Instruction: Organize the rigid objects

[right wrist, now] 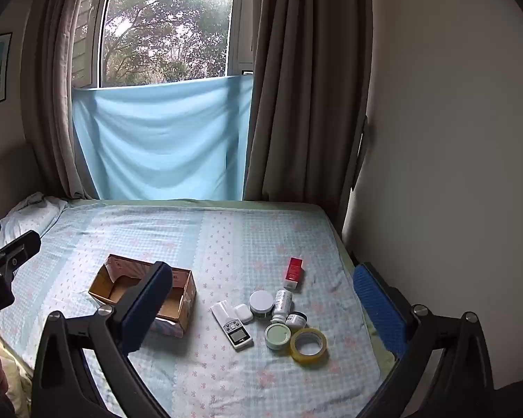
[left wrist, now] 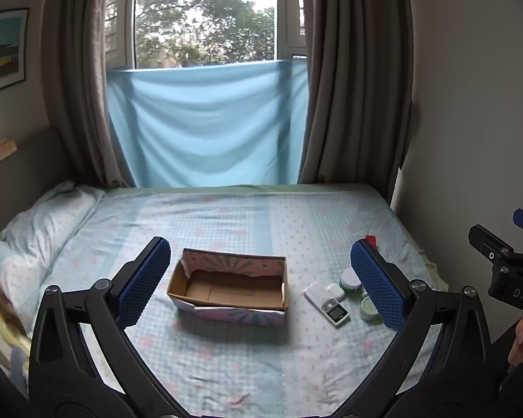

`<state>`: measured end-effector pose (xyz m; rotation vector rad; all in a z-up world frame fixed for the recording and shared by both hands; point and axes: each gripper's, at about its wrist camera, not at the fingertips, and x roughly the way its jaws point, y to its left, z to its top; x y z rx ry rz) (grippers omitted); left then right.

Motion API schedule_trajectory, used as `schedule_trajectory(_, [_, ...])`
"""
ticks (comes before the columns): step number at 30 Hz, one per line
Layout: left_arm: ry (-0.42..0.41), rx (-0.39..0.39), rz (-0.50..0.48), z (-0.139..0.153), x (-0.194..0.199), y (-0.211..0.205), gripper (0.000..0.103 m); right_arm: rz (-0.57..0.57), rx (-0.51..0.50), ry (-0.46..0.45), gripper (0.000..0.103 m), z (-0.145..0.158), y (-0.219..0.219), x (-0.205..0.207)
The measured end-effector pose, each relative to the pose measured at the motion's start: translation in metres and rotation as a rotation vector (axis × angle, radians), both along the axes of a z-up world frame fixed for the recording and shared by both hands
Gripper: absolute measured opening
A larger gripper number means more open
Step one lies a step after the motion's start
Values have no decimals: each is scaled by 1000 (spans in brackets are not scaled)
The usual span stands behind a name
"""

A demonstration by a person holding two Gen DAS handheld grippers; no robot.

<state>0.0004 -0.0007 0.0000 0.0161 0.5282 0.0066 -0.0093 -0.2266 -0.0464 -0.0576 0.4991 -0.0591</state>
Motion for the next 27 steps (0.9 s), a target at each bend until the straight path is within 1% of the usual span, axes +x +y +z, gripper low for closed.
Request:
schedule_trajectory(3, [11,-20,-3,-2,3,-1,103,0,-3,-4,103,0,2,1])
schedule_trajectory(4, [5,-18,1,0,5,-3,103,4,1,-14,103,-1,2,1])
schedule_trajectory(5, [-16,-19,1,2,4,1,103,8,15,0,103,-2,-2,5])
schedule_trajectory(6, [-39,-11,6,5,-1,1,103,10,14,-4,103,-3,-2,5])
schedule_trajectory(8, [-51,16,16,5,-3,-10,103,9,-3,-22,103,-2,2,3])
schedule_trajectory(10, [-46,15,9,6,-2,-14,103,9,7,-32,103,-3,0,1])
schedule_trajectory(11, [-54,-2,10,6,-2,-4,103,14,18,-28,103,-5,-5,3])
schedule_trajectory(18, [-52,2,4,6,-4,-3,103,14,28,-24,103,-6,-9,6])
schedule_trajectory(22, [-47,-11,-3,6,-5,-1,103,9,24,-27,103,-3,-11,6])
schedule_trajectory(27, [-39,-8,-2,5,-4,0,103,9,24,-34,103,2,-9,2])
